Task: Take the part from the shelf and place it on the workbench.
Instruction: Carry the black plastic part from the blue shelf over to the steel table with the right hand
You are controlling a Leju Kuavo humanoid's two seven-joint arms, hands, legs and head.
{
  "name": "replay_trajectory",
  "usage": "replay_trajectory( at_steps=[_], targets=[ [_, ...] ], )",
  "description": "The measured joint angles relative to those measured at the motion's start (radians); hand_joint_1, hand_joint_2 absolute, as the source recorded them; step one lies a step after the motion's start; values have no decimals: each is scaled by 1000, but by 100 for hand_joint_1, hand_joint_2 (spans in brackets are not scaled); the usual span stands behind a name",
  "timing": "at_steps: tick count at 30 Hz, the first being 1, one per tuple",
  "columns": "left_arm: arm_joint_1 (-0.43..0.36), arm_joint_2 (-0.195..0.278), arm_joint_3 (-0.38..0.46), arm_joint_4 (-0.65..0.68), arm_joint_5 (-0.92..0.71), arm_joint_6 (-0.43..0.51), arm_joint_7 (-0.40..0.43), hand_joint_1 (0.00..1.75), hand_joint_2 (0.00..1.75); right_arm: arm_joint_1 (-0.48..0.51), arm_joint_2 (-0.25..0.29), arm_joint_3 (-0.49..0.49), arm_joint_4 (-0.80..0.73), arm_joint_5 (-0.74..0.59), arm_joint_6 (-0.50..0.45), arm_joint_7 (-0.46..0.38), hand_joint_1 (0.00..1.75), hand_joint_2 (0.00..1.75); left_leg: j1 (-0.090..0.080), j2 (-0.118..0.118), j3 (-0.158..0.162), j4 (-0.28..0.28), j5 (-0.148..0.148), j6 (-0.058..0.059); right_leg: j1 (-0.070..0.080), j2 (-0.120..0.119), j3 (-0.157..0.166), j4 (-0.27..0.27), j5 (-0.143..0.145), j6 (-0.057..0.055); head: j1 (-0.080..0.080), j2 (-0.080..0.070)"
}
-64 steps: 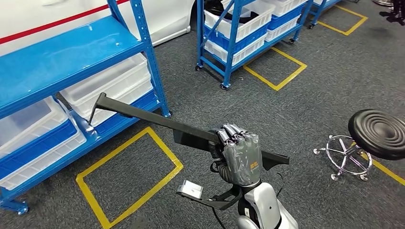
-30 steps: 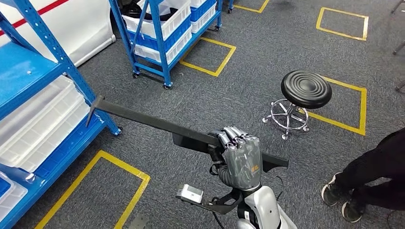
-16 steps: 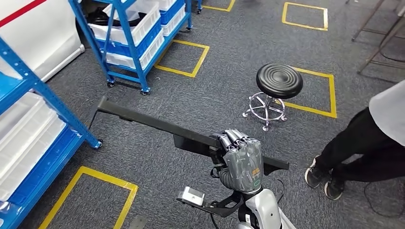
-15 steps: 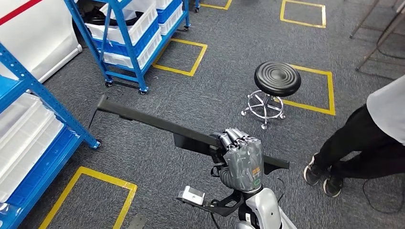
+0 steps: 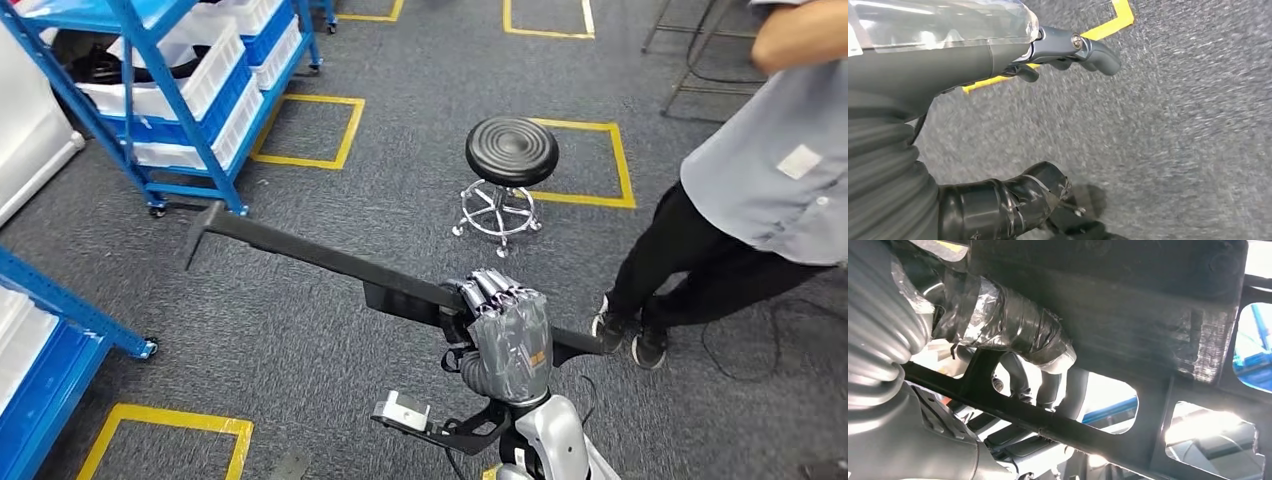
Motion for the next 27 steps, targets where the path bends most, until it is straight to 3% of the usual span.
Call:
replay_trajectory(
  at_steps=[2,4,6,7,8,9,10,12,14,15,17,19,21,23,24,25,27],
  targets=[
    [-3,0,0,0,0,-1,0,0,175,1,0,0,0,-5,2,-4,175,175,-1,17,5,-10,6,9,-4,11,-3,-2,2,12,0,0],
    [-6,-1,0,0,-1,-2,0,0,175,-1,0,1,0,-11,3,-9,175,175,2,39,12,-23,14,24,-2,-27,-18,32,-21,19,3,0],
    [-7,-1,0,0,-1,-2,1,0,175,-5,0,2,1,-16,4,-13,175,175,1,63,16,-29,15,34,-3,-85,-71,142,-78,26,6,0],
    [-6,-1,0,0,-1,-2,2,0,175,-6,0,3,3,-18,5,-15,175,175,0,76,16,-29,14,36,-6,-99,-103,205,-104,30,7,0],
    [-6,0,0,0,-1,-2,2,0,175,-6,0,3,5,-19,5,-15,175,175,-1,89,16,-28,13,36,-9,-105,-125,248,-115,33,7,0],
    [-6,0,0,0,-1,-2,3,0,175,-6,0,3,7,-20,6,-16,175,175,-1,102,16,-27,11,35,-12,-108,-131,256,-107,36,7,0],
    [-7,0,0,0,-1,-2,3,0,175,-6,0,4,9,-21,6,-17,175,175,-1,114,18,-26,8,33,-14,-112,-115,226,-83,37,7,0],
    [-8,0,0,0,-1,-2,3,0,175,-7,0,4,10,-25,8,-19,175,175,-2,133,24,-23,0,26,-13,-148,-45,95,-24,35,7,0],
    [-9,0,0,0,-1,-3,3,0,175,-10,2,5,11,-29,8,-21,175,175,-6,150,29,-20,-8,15,-3,-180,0,6,-2,27,6,0],
    [-9,0,0,0,-1,-3,3,0,175,-11,4,6,11,-30,8,-21,175,175,-7,159,32,-20,-11,9,3,-183,3,-3,-7,22,6,0],
    [-10,-1,0,0,-1,-4,3,0,175,-12,5,6,12,-31,8,-21,175,175,-7,173,37,-22,-16,-3,5,-160,3,-7,-4,12,6,0],
    [-12,-2,0,0,-1,-4,3,0,175,-13,7,6,13,-32,8,-21,175,175,-2,142,29,6,-41,-12,0,-139,8,-15,0,-1,5,0],
    [-10,-2,0,0,-1,-4,3,0,175,-15,11,7,15,-33,8,-21,175,175,1,91,-18,110,-100,-13,-1,-118,12,-20,1,-11,3,0],
    [-5,-2,0,0,-1,-4,3,0,175,-15,13,8,18,-33,8,-21,175,175,1,73,-87,240,-149,-13,2,-93,12,-18,-1,-15,2,0],
    [-3,-2,0,0,-1,-4,4,0,175,-15,13,9,21,-33,8,-21,175,175,1,72,-107,269,-148,-12,4,-79,11,-15,-1,-16,2,0],
    [-2,-2,0,0,-1,-4,4,0,175,-15,13,9,23,-33,8,-21,175,175,1,70,-109,261,-126,-10,5,-64,11,-12,-3,-16,2,0],
    [-3,-2,0,0,-1,-4,4,0,175,-15,13,10,26,-33,8,-21,175,175,2,48,-63,145,-50,-3,4,-37,11,-2,-7,-12,3,0]
  ],
)
